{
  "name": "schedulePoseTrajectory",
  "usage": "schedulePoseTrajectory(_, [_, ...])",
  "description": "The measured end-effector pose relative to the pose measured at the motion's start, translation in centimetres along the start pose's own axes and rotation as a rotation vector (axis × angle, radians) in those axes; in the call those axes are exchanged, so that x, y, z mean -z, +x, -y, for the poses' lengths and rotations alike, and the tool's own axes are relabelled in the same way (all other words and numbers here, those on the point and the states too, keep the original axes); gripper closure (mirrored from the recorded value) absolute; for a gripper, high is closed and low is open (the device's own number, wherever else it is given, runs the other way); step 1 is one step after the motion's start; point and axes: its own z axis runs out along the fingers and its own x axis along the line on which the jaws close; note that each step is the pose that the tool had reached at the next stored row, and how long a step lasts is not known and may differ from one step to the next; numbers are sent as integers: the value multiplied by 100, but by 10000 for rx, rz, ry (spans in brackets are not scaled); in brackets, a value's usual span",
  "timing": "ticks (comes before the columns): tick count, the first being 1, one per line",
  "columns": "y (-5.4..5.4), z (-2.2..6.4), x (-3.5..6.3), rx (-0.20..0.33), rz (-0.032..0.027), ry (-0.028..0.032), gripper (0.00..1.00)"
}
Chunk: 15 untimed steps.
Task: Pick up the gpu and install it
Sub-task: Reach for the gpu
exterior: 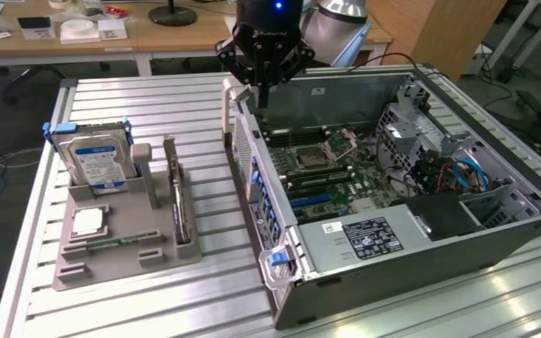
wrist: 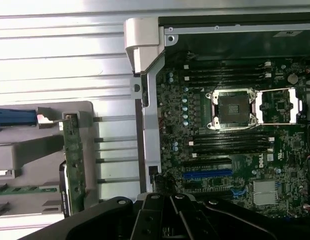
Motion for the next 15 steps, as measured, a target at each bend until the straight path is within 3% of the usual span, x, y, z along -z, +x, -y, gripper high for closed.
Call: schedulePoseTrajectory(15, [277,56,8,1,0,0,89])
